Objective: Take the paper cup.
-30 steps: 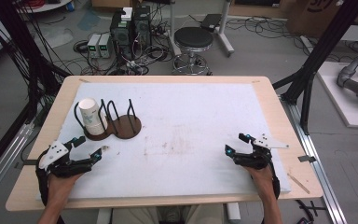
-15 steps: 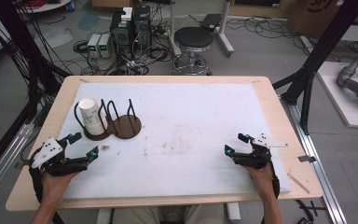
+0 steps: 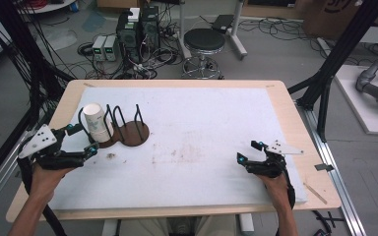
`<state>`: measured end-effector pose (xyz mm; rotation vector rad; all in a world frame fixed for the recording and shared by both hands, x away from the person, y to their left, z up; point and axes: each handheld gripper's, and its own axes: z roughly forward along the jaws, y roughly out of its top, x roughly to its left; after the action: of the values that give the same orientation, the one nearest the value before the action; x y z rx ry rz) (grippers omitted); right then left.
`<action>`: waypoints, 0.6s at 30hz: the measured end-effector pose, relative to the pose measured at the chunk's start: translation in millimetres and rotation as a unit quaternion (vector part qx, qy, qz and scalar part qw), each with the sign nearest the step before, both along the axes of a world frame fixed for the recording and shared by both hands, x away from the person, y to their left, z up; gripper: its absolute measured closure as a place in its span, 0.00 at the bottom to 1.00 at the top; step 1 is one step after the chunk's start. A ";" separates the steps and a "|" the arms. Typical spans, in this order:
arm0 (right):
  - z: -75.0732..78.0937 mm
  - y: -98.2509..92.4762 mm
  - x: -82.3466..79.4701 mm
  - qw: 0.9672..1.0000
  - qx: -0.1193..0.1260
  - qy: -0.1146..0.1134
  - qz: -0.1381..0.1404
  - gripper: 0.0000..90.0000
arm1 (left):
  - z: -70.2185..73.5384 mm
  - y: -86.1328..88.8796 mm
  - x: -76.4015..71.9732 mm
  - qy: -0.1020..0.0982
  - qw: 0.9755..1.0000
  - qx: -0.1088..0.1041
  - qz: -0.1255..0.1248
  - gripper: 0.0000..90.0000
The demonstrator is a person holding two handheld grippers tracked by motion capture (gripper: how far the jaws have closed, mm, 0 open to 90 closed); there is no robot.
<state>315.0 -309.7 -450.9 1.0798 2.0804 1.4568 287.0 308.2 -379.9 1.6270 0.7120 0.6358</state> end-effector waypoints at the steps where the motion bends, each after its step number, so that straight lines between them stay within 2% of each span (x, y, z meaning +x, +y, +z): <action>1: 0.0 0.0 0.0 1.000 0.000 0.000 0.000 0.18 | 0.0 0.0 0.0 0.000 1.000 0.000 0.000 0.14; 2: 0.0 0.2 -0.1 1.000 0.000 0.002 0.000 0.18 | 5.9 1.8 4.9 -0.002 1.000 0.000 -0.003 0.14; 5: 0.1 0.1 0.3 1.000 -0.001 0.005 0.001 0.18 | 11.9 4.5 11.6 0.001 1.000 0.001 -0.006 0.14; 10: 0.0 -0.2 1.3 1.000 -0.001 0.006 0.003 0.18 | 26.6 13.2 32.8 0.019 1.000 0.011 -0.017 0.14; 17: 0.0 0.2 1.5 1.000 0.000 0.011 0.004 0.18 | 39.8 17.6 52.4 0.035 0.998 0.039 -0.033 0.14; 18: 0.0 0.2 1.8 1.000 -0.001 0.009 0.005 0.18 | 40.8 17.7 57.2 0.039 0.998 0.041 -0.042 0.14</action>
<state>316.8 -309.5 -450.9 1.0881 2.1018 1.4551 344.2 325.9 -339.1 1.7555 0.6778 0.5491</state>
